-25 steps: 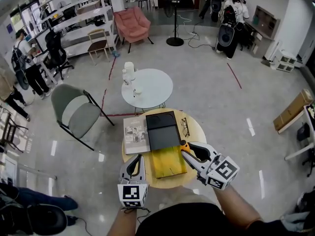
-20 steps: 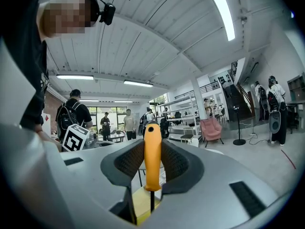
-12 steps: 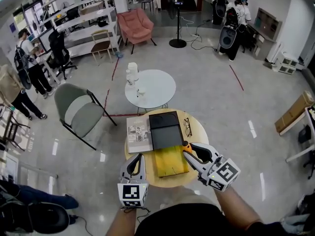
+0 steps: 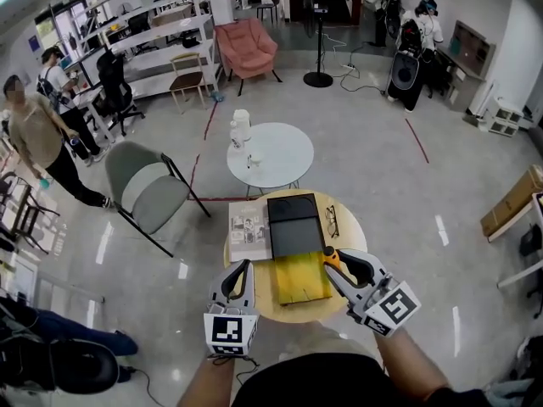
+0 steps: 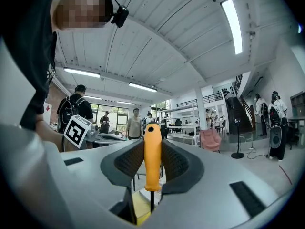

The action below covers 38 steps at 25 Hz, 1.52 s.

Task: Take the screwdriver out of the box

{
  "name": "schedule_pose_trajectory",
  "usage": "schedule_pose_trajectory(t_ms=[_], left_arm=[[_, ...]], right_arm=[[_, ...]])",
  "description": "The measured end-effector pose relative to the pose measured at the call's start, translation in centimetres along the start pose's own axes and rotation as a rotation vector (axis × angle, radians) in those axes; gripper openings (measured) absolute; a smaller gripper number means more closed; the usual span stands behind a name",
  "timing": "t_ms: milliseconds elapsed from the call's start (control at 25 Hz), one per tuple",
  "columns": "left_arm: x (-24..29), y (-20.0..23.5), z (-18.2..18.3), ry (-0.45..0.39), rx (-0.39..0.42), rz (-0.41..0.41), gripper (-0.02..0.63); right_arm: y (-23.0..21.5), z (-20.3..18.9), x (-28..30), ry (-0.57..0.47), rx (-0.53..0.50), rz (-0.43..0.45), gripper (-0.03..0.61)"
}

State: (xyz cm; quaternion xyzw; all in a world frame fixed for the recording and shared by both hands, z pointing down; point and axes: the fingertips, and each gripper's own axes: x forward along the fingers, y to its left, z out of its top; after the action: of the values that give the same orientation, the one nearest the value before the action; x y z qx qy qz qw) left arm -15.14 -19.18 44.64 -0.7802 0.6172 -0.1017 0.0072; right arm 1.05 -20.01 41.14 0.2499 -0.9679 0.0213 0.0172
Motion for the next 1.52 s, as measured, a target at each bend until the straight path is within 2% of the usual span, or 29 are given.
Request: schedule_pose_trajectory(t_ms=[600, 840, 1520], left_arm=[[-2.6, 1.1, 4.2, -0.076, -0.026, 0.036, 0.014], [-3.0, 1.0, 6.4, -0.109, -0.019, 0.033, 0.014], [-2.4, 0.5, 5.6, -0.098, -0.018, 0.035, 0.014]], right_arm=[[0.6, 2.6, -1.3, -0.065, 0.027, 0.008, 0.126], [0.8, 4.2, -1.6, -0.071, -0.001, 0.014, 0.126], [0.6, 4.1, -1.8, -0.072, -0.008, 0.014, 0.126]])
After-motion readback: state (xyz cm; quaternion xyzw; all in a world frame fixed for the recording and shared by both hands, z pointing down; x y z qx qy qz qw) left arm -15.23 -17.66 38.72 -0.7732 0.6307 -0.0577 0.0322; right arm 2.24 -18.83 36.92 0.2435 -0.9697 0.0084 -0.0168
